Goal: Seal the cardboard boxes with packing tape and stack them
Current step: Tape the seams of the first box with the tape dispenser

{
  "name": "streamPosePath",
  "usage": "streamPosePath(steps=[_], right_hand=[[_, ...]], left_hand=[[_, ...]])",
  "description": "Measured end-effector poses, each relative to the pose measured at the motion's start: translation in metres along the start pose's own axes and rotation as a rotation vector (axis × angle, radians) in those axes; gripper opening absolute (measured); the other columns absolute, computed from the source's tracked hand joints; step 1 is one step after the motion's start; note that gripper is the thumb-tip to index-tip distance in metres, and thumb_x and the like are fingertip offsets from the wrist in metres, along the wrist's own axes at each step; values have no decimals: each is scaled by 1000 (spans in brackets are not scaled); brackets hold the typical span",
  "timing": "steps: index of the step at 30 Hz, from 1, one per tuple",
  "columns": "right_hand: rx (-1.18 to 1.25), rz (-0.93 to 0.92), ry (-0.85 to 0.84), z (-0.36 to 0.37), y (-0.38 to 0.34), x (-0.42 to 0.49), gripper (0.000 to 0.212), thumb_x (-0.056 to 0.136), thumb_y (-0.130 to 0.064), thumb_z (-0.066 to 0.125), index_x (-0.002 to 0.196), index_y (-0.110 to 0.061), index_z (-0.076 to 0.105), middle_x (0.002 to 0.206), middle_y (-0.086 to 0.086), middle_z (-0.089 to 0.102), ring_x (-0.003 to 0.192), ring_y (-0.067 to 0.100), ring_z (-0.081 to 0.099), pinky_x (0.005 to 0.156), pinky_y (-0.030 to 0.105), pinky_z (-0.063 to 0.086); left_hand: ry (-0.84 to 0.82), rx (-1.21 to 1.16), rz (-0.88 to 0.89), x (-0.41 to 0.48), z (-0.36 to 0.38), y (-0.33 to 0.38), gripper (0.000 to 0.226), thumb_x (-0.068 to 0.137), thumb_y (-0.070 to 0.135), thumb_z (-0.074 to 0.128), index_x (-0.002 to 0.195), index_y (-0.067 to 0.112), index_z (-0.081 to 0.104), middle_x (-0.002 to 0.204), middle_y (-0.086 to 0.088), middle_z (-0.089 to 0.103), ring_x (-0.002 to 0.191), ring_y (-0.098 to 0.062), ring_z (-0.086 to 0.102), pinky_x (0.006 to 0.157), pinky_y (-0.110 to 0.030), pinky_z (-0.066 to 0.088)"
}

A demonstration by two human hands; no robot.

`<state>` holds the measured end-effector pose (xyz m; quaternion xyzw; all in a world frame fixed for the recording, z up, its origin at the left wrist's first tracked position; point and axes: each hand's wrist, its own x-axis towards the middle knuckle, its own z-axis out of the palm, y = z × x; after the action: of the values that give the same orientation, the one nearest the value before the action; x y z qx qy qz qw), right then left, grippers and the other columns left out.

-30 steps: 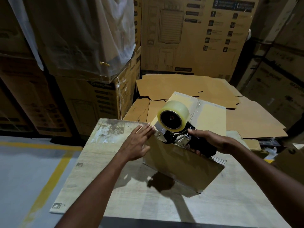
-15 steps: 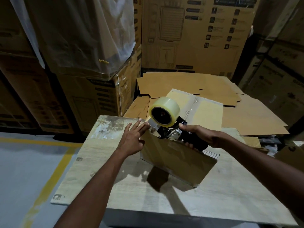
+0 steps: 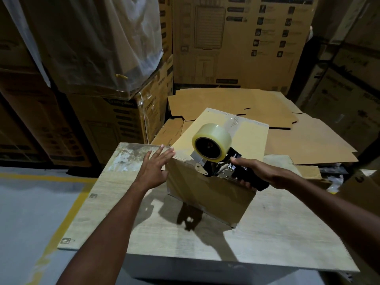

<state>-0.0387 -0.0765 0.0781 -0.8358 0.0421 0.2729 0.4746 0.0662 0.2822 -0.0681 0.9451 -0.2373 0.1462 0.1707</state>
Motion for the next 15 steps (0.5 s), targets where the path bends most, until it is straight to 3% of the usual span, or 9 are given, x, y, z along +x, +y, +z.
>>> streamPosePath(steps=[5,9,13,15], right_hand=[[-4,-28,-30,-9,13,-6,72,94,-70,48,98,-1,70,80,9,64,68,18,59,62,27,50],[-29,3,-89,-14,4,-9,73,95,-67,45,104,1,71,85,12,69,75,22,64,69,31,53],[-18,8,-159,-13,5,-8,78,98,-65,47,121,8,64,106,26,74,90,34,69,81,42,58],[-8,9,-138,-9,7,-6,82,95,-67,51,122,9,63,95,20,72,82,30,67,74,39,56]], left_hand=[[13,52,-15,-1,-1,11,79,84,16,69,156,25,40,165,9,30,157,-12,11,126,-50,6],[24,212,105,3,0,33,72,84,25,52,154,11,43,163,-9,35,156,-22,21,128,-48,11],[-54,98,73,1,6,53,77,85,20,50,160,14,32,168,-6,24,157,-17,14,128,-35,-1],[-53,65,28,-2,6,56,81,85,17,58,161,16,28,169,-2,20,157,-14,11,128,-32,-4]])
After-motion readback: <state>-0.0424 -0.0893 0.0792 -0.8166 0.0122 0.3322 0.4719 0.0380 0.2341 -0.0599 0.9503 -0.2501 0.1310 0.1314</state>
